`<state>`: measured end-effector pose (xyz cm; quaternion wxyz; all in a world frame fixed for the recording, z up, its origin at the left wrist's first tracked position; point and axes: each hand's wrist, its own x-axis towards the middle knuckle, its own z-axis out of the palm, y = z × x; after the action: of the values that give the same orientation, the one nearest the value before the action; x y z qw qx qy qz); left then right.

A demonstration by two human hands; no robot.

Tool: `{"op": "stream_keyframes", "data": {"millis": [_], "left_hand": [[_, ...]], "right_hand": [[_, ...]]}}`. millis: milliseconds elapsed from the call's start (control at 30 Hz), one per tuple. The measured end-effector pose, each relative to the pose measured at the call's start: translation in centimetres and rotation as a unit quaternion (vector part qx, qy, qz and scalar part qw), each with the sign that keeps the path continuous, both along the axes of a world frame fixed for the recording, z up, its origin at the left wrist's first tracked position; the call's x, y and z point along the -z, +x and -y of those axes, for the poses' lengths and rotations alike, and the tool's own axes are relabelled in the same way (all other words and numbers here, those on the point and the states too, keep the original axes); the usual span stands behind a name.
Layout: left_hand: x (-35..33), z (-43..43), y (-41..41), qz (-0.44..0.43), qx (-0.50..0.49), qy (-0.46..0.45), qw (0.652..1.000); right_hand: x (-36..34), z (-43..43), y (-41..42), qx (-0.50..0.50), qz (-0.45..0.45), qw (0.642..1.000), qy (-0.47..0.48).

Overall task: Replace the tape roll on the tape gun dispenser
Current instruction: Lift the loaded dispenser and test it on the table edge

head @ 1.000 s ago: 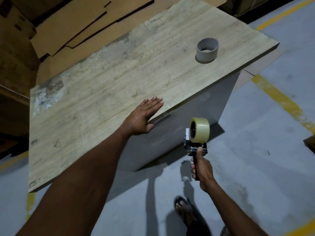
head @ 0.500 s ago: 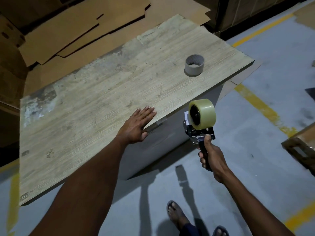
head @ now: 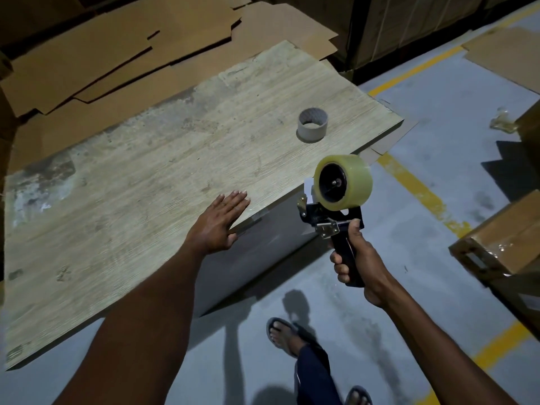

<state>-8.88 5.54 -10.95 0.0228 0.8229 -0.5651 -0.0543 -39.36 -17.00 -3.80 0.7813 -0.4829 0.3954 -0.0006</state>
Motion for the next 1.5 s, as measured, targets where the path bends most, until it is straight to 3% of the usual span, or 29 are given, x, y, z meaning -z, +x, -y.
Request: {"op": "stream_keyframes", "data": {"millis": [433, 733, 1000, 1300, 1500], "left_hand": [[0.2, 0.0, 0.2, -0.031, -0.014, -0.014, 0.999], [-0.1, 0.2, 0.3, -0.040, -0.068, -0.030, 0.996], [-0.8, 0.0, 0.9, -0.092, -0.083, -0.035, 0.992], [-1.1, 0.1, 0.4, -0.095, -0.096, -0.056, 0.989], [-1.3, 0.2, 0.3, -0.087, -0.093, -0.030, 0.991]], "right_hand": [[-5.2, 4.1, 9.6, -0.028, 0.108, 0.988, 0.109], [-4.7, 4.8, 26.3, -0.098, 0.114, 0.961, 0.231], [-1.8, 1.8, 38.0, -0.140, 0.057, 0.963, 0.222], [0.8, 1.1, 38.4, -0.069, 0.035, 0.975, 0.208], [1.7, 1.3, 37.7, -0.106, -0.013, 0.986, 0.131]]}}
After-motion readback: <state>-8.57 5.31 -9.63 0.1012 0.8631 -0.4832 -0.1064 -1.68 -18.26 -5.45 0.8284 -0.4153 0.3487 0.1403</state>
